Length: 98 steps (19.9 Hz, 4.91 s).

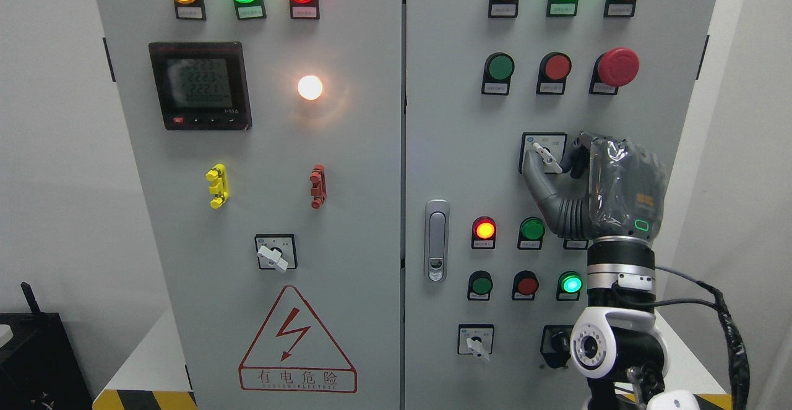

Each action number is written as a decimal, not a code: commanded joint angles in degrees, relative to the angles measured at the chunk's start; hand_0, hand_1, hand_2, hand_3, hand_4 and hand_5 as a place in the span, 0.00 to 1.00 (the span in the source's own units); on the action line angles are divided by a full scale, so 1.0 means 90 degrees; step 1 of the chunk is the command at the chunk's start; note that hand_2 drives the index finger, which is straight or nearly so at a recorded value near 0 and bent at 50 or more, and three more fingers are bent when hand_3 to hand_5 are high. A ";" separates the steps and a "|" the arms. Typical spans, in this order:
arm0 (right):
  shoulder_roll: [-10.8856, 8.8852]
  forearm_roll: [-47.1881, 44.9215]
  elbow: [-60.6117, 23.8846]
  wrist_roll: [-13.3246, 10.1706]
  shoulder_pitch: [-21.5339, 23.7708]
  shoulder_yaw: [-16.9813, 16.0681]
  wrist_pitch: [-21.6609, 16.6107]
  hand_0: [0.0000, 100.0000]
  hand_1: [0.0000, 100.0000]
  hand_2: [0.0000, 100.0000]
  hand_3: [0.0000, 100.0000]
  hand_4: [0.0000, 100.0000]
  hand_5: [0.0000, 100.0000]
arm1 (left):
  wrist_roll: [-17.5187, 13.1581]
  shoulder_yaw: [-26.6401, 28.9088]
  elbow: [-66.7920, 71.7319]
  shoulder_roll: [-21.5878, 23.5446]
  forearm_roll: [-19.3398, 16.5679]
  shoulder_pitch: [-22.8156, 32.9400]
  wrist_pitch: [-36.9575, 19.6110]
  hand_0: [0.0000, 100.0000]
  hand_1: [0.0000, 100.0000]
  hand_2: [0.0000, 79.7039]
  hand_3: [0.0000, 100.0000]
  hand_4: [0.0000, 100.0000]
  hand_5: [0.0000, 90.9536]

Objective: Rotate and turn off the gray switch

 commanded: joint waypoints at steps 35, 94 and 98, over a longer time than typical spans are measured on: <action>0.0013 -0.0015 0.0039 0.0003 -0.0051 0.0057 -0.0013 0.46 0.23 0.77 0.90 0.80 0.90 | 0.0003 0.0205 0.0000 0.0000 0.0000 0.0000 0.0000 0.12 0.39 0.00 0.00 0.00 0.00; 0.0139 -0.0064 0.0215 -0.0027 -0.0110 0.0096 -0.0042 0.57 0.22 0.85 0.98 0.85 0.95 | 0.0003 0.0205 0.0000 0.0000 0.0000 0.0000 0.0000 0.12 0.39 0.00 0.00 0.00 0.00; 0.0130 -0.0064 0.0215 -0.0036 -0.0110 0.0096 -0.0032 0.58 0.22 0.85 0.98 0.86 0.95 | 0.0003 0.0205 0.0000 0.0000 0.0000 0.0000 0.0000 0.12 0.39 0.00 0.00 0.00 0.00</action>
